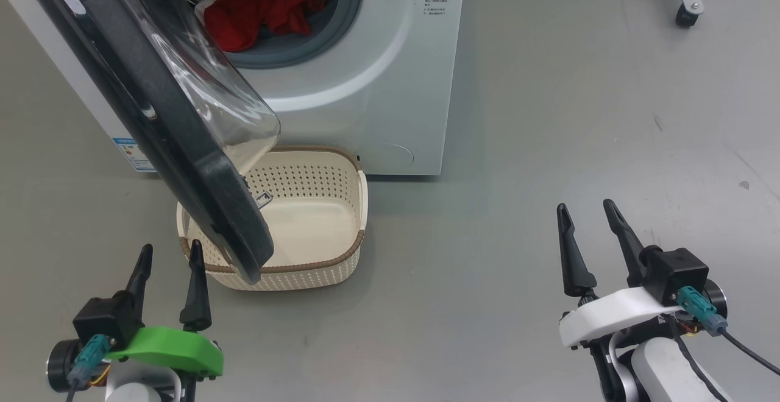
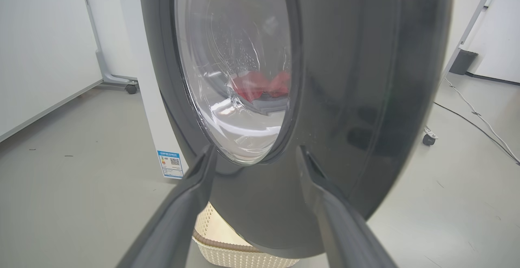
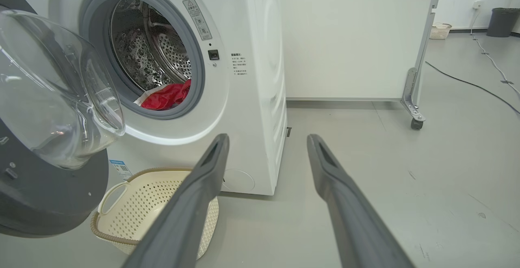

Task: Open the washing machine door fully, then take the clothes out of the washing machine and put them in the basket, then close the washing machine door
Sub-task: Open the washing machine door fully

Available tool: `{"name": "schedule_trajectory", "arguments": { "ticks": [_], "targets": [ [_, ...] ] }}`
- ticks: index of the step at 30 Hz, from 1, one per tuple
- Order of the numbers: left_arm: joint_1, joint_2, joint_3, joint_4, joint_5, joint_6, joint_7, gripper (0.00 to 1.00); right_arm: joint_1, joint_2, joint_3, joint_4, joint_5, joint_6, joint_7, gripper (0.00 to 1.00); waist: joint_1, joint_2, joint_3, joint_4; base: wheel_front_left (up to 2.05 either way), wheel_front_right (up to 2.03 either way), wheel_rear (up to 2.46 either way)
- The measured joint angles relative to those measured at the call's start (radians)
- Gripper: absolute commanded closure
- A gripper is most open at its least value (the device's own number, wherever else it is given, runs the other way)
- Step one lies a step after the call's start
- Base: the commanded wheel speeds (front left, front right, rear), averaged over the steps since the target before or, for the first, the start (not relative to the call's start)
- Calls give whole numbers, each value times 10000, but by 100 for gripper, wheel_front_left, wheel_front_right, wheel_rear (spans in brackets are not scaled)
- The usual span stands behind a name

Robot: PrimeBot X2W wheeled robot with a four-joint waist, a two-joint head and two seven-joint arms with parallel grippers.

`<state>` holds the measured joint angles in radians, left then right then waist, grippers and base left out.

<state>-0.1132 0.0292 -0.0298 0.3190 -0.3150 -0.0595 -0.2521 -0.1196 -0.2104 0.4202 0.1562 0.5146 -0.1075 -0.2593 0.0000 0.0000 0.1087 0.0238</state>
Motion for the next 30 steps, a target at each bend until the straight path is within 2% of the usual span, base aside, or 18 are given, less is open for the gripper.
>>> {"name": "schedule_trajectory", "arguments": {
  "ticks": [30],
  "targets": [
    [-24,0,-44,267,-17,-71,0,0,223,483,-581,125,-502,385,0,0,0,0,-89,11,0,0,0]
  ]
}}
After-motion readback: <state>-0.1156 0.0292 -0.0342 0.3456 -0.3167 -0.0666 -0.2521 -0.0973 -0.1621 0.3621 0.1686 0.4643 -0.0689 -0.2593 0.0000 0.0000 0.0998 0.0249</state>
